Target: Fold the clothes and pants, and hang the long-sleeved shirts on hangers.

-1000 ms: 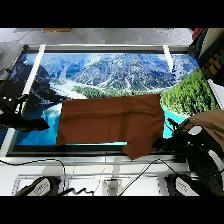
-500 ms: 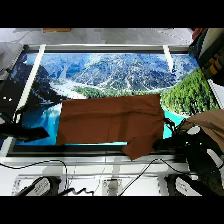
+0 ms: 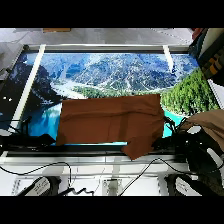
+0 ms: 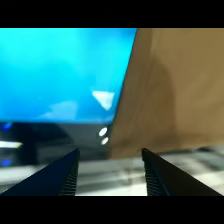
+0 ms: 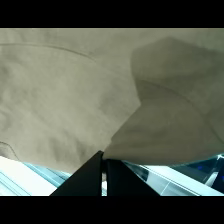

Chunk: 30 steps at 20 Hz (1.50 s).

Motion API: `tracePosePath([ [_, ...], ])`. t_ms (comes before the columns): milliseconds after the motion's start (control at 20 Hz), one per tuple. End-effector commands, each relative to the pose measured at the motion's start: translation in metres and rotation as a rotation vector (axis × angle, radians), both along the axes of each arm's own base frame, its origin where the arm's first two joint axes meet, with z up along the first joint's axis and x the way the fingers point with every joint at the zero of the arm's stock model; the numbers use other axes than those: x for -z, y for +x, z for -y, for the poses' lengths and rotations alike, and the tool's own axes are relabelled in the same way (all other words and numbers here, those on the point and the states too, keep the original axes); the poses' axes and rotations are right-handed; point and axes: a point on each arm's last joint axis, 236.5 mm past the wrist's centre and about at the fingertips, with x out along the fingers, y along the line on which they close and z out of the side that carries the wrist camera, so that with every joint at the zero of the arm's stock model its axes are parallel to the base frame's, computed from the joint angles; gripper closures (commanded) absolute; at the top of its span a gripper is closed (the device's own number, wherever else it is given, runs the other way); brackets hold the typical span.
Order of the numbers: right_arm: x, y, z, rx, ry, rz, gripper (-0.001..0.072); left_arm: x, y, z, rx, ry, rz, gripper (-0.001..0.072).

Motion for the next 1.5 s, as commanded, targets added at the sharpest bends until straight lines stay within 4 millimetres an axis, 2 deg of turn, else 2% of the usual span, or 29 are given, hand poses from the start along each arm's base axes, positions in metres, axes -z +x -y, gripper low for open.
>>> tracePosePath([
  [0,-0.002,0.003,-0.002,0.013,0.01,0.008,0.0697,-0.001,0.016,0.008,-0.056,-0.042,0.067,0.0293],
  [450,-0.002,0.004,-0.002,0.014,0.011,0.009,0.0697,0.013,-0.002,0.02,-0.06,-0.066,0.021,0.0292],
  [500,-0.003,0.005,-0.002,0.015,0.013,0.011,0.0698,0.013,-0.001,0.02,-0.059,-0.066,0.023,0.033],
  [600,-0.007,0.01,-0.007,0.036,0.04,0.02,0.0697,0.013,-0.001,0.027,-0.031,-0.066,0.022,0.055],
  [650,-0.01,0.013,-0.011,0.052,0.061,0.026,0.0697,0.012,0.0,0.033,-0.013,-0.071,0.026,0.0638],
  [700,-0.014,0.018,-0.015,0.066,0.087,0.04,0.0698,0.009,0.004,0.039,-0.004,-0.085,0.04,0.0687],
  [850,-0.045,0.038,-0.03,0.053,0.188,0.107,0.0697,-0.02,0.03,0.059,0.029,-0.179,0.144,0.0687],
  [1050,-0.117,0.093,-0.032,0.073,0.247,0.324,0.0698,-0.088,0.083,0.053,0.042,-0.224,0.327,0.0687],
  [1150,-0.152,0.129,-0.024,0.146,0.244,0.447,0.0698,-0.129,0.119,0.048,-0.016,-0.257,0.463,0.0688],
  [1200,-0.162,0.15,-0.016,0.216,0.224,0.5,0.0698,-0.146,0.135,0.044,-0.062,-0.268,0.525,0.0688],
  [1250,-0.166,0.169,-0.004,0.302,0.191,0.534,0.0699,-0.154,0.149,0.04,-0.108,-0.264,0.568,0.0689],
  [1450,-0.172,0.23,0.036,0.605,0.056,0.681,0.0701,-0.148,0.184,0.025,-0.216,-0.147,0.641,0.0689],
])
